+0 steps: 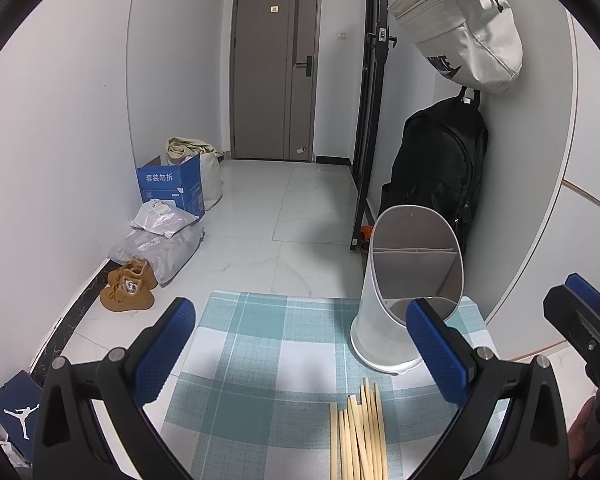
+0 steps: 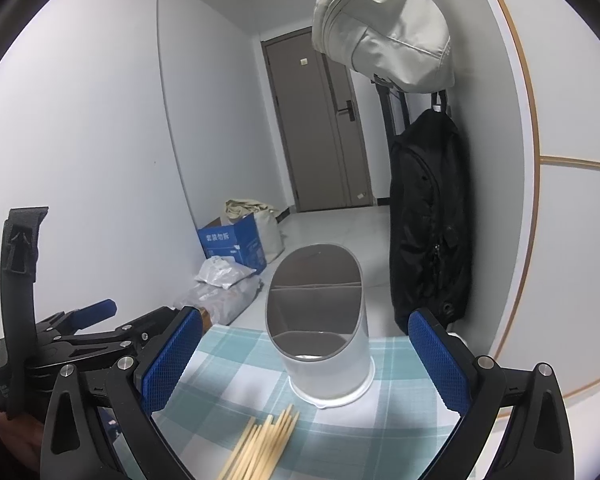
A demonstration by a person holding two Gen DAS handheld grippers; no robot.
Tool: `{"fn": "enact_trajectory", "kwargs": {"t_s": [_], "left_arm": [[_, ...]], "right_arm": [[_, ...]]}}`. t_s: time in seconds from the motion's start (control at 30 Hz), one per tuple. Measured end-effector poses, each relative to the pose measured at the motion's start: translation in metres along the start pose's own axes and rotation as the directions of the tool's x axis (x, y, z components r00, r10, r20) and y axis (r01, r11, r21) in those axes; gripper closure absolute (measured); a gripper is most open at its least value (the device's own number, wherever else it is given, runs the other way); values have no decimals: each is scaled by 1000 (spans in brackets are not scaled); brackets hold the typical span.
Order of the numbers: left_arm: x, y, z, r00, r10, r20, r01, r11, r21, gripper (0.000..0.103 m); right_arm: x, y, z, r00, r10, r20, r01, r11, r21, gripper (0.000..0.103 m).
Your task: Organize utensils
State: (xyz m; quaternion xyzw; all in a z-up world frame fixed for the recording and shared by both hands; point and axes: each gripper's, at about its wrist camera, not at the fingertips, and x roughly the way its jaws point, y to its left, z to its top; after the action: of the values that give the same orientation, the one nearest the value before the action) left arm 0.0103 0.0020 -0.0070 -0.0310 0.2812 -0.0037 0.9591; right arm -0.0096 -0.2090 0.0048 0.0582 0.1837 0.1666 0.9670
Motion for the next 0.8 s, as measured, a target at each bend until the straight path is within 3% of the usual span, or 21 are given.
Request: {"fn": "enact_trajectory", "kwargs": {"t_s": [0.8], "left_arm": [[-1, -3, -3, 1000, 4, 4, -4, 1000, 6, 1]], "right_arm": [[0, 5, -4, 1000, -10, 6, 10, 1000, -18, 0]]}}
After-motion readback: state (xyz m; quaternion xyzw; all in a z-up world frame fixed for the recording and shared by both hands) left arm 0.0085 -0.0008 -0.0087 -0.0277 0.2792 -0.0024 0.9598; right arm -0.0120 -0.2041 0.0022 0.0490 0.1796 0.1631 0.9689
